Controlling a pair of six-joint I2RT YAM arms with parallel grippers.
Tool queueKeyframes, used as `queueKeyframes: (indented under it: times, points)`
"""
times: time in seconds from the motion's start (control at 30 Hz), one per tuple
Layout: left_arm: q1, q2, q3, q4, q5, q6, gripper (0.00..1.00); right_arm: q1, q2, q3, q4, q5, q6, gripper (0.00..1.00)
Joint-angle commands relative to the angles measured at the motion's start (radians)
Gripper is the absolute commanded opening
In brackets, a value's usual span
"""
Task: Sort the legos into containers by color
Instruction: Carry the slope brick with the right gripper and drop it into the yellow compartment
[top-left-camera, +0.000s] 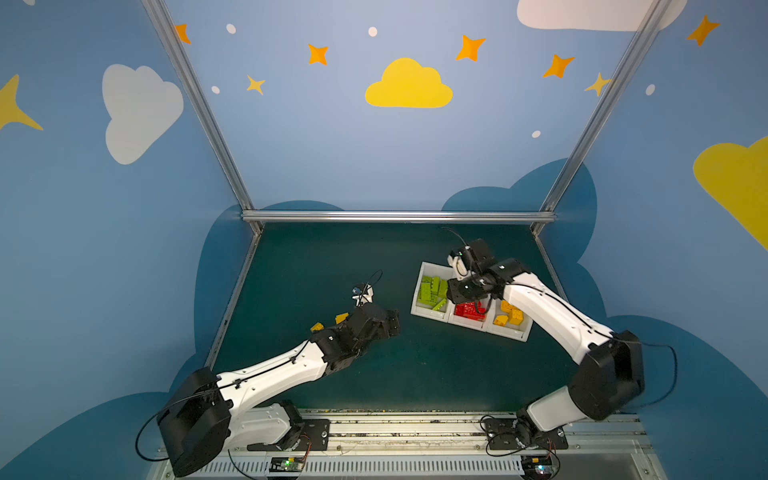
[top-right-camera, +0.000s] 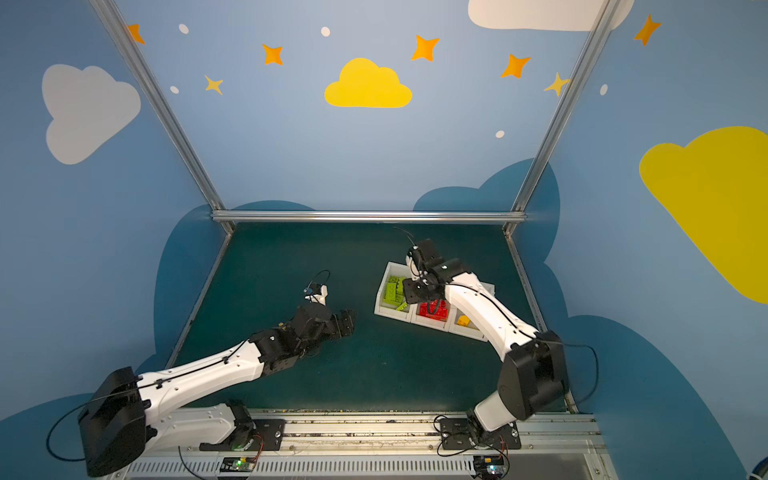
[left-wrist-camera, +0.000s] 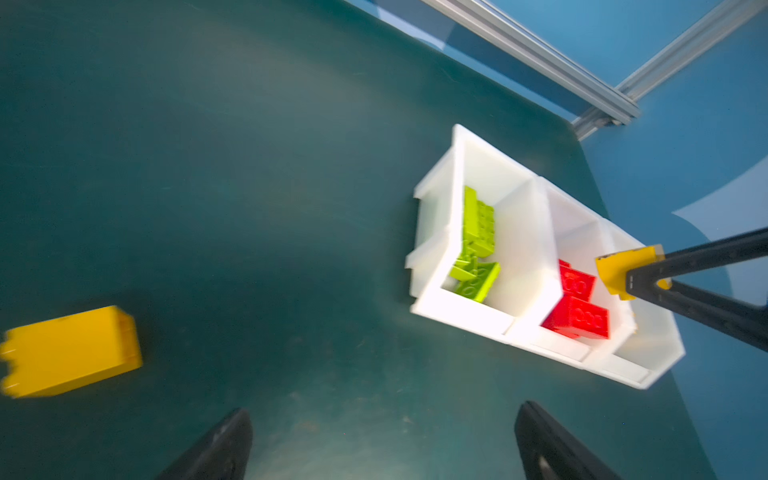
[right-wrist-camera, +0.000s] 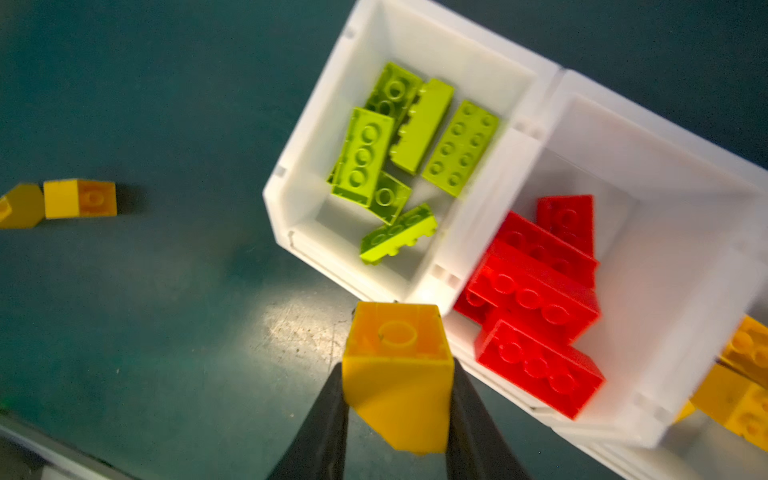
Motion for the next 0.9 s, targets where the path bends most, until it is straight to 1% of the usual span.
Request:
queueKeyframes:
  times: [0.0, 0.2, 0.3, 0.43, 0.57, 0.7, 0.8, 0.87]
  points:
    - [-0.006, 0.042, 0.040, 0.042, 0.049, 0.021, 0.98, -0.076, -0.106, -0.094, 0.066, -0.006, 0.090, 0.33]
    - [-0.017, 0.147, 0.114, 0.055, 0.099, 0.021, 0.98, -0.250, -0.246, -0.209, 0.086, 0.049, 0.111, 0.35]
    - [-0.020, 0.201, 0.141, 0.065, 0.110, 0.023, 0.97, -0.336, -0.294, -0.259, 0.120, 0.033, 0.133, 0.35]
    - [-0.020, 0.255, 0.179, 0.060, 0.127, 0.024, 0.98, -0.417, -0.302, -0.309, 0.176, 0.003, 0.165, 0.35]
    - [-0.021, 0.275, 0.196, 0.017, 0.115, 0.018, 0.98, -0.478, -0.261, -0.318, 0.220, -0.035, 0.193, 0.34]
    - [-0.021, 0.253, 0.185, -0.021, 0.086, 0.016, 0.98, -0.512, -0.222, -0.306, 0.239, -0.094, 0.194, 0.35]
    - [-0.021, 0.231, 0.169, -0.043, 0.056, 0.014, 0.97, -0.516, -0.210, -0.311, 0.259, -0.133, 0.183, 0.37]
    - [-0.018, 0.218, 0.164, -0.062, 0.037, 0.017, 0.98, -0.515, -0.205, -0.313, 0.259, -0.153, 0.173, 0.41]
